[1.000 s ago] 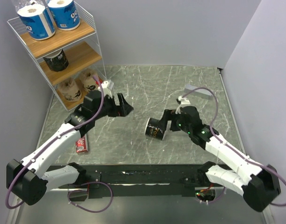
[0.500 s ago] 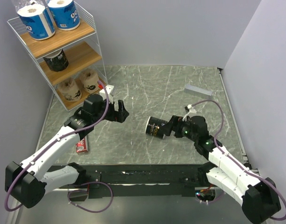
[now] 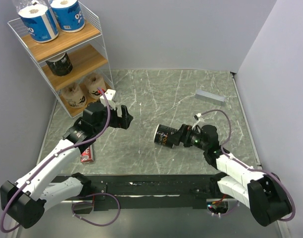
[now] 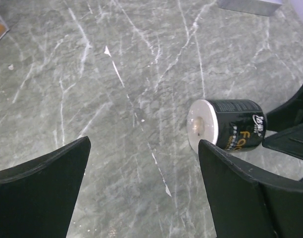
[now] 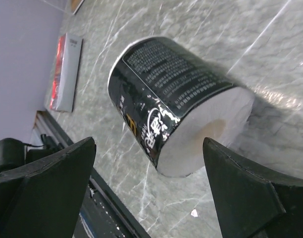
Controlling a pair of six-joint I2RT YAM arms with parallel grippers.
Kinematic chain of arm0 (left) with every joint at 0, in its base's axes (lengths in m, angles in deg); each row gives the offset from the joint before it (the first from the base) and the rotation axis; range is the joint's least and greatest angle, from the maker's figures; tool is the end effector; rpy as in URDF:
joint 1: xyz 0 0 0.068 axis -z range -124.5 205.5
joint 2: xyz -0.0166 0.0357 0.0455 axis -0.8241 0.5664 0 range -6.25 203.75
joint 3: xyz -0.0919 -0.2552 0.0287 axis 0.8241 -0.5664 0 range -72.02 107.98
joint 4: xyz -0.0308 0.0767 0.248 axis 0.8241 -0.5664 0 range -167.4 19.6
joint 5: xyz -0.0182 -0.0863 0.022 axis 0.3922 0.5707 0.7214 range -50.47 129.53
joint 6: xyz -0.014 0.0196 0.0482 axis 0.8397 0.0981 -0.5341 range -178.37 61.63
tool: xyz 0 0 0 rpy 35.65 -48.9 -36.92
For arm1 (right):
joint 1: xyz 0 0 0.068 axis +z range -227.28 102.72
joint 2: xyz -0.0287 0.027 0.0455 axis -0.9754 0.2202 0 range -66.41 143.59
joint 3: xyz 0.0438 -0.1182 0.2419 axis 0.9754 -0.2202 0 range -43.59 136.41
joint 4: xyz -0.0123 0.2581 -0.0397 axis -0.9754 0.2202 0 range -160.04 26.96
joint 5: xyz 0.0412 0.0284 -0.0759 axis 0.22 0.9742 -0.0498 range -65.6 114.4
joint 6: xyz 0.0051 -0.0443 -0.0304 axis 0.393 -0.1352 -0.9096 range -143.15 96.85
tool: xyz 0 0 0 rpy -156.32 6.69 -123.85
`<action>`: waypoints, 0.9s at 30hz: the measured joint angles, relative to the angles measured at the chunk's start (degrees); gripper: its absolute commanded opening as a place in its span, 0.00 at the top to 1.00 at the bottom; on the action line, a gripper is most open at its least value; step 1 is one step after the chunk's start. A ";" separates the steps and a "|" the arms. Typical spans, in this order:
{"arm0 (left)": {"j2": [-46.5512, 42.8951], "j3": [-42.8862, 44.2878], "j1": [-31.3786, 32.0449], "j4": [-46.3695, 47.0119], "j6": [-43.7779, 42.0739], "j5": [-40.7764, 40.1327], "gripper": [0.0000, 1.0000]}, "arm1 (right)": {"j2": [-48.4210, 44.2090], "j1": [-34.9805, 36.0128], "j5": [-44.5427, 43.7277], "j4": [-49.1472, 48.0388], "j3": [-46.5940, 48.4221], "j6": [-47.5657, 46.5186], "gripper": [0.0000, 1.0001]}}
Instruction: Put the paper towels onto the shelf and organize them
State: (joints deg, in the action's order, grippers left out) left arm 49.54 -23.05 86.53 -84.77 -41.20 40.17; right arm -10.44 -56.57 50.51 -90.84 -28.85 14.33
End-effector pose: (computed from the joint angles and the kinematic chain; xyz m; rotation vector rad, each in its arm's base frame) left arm 0.1918 -0.1158 0.3227 0.2469 1.9679 -0.5648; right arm 0.1772 0.0838 0.1789 -0.0274 2.0540 1.0962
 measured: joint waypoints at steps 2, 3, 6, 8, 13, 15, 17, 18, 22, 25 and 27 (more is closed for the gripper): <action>0.20 0.00 0.02 -0.11 -0.02 -0.81 0.04 | 1.11 0.00 0.52 -2.25 -1.07 0.72 0.05; 0.20 0.00 0.02 -0.07 -0.04 -1.05 0.03 | 1.66 0.00 0.66 -3.52 -1.62 1.16 0.05; 0.20 0.00 0.07 -0.07 -0.09 -1.53 0.03 | 2.51 -0.02 1.07 -6.60 -2.64 1.75 0.05; 0.20 0.00 0.07 -0.09 -0.15 -1.68 0.04 | 3.39 -0.02 1.62 -9.25 -3.23 2.14 0.06; 0.20 0.00 0.09 -0.07 -0.20 -2.08 0.04 | 6.78 -0.02 3.58 -15.87 -4.28 3.30 0.09; 0.26 0.00 0.09 -0.04 -0.24 -2.08 0.04 | 8.68 -0.02 4.50 -18.93 -4.70 3.80 0.11; 0.46 0.00 0.09 -0.11 -0.39 -2.05 0.04 | 10.49 -0.02 5.22 -21.49 -4.94 4.26 0.14; 0.59 0.00 0.09 -0.09 -0.44 -2.05 0.03 | 11.56 -0.02 5.51 -22.71 -4.96 4.48 0.18; 0.92 0.00 0.09 -0.09 -0.59 -2.16 0.04 | 14.25 -0.02 6.62 -26.25 -4.96 5.31 0.35; 0.94 0.00 0.15 -0.11 -0.59 -3.82 0.04 | 14.32 0.26 7.65 -26.71 -4.59 5.90 0.46; 0.85 0.00 0.17 -0.11 -0.59 -5.73 0.04 | 13.66 1.38 7.26 -23.96 -2.95 5.18 0.51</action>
State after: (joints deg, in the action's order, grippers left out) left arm 50.40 -23.05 86.70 -84.88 -41.79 34.44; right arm 3.22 -55.19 57.76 -114.79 -31.80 19.51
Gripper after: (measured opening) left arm 0.967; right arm 0.555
